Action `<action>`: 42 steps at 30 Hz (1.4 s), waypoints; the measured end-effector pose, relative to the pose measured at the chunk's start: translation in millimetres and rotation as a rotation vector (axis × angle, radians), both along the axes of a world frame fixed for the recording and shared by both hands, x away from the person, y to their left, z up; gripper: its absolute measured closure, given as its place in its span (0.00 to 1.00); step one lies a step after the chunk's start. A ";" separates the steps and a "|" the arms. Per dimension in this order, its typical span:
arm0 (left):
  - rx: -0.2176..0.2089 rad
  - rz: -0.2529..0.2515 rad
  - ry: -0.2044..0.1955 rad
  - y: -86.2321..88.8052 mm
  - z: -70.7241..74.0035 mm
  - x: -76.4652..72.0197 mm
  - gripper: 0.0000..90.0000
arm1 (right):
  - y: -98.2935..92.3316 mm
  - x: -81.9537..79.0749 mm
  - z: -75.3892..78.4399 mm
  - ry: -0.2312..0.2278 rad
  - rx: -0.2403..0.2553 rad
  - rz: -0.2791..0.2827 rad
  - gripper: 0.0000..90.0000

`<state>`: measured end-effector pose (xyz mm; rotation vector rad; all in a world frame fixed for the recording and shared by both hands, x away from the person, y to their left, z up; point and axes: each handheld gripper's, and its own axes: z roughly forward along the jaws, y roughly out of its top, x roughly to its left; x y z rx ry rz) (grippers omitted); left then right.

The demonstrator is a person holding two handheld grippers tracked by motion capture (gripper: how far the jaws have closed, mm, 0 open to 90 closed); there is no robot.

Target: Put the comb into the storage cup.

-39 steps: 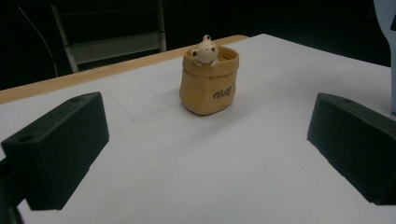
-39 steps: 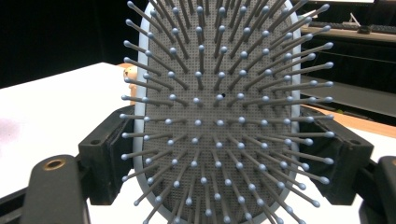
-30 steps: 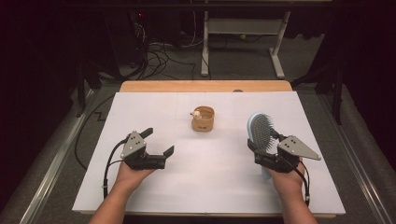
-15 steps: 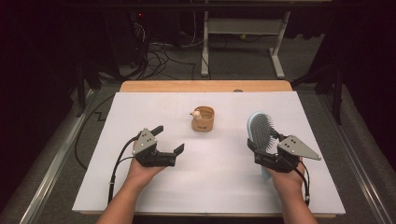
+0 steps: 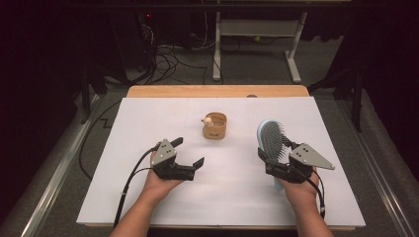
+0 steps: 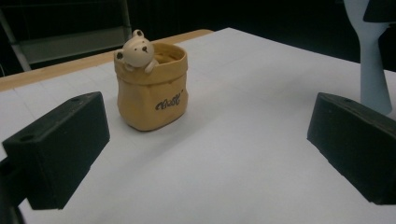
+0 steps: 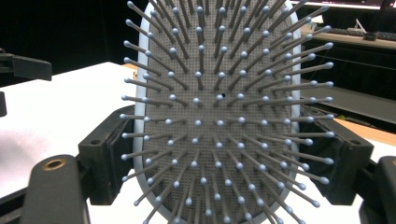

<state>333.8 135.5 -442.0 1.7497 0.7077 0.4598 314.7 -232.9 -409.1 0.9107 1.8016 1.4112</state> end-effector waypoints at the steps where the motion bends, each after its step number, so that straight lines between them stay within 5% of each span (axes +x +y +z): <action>1: -0.003 0.000 -0.004 -0.1 0.6 -1.0 0.00 | 0.9 -0.1 0.3 -0.004 0.001 0.001 0.23; 13: -0.004 0.008 -0.009 3.4 1.2 -3.3 0.00 | 23.0 0.3 1.5 -0.010 -0.022 0.034 0.23; 42: -0.008 0.015 -0.001 6.5 2.7 -3.7 0.00 | 74.3 32.7 10.2 -0.062 -0.041 0.082 0.23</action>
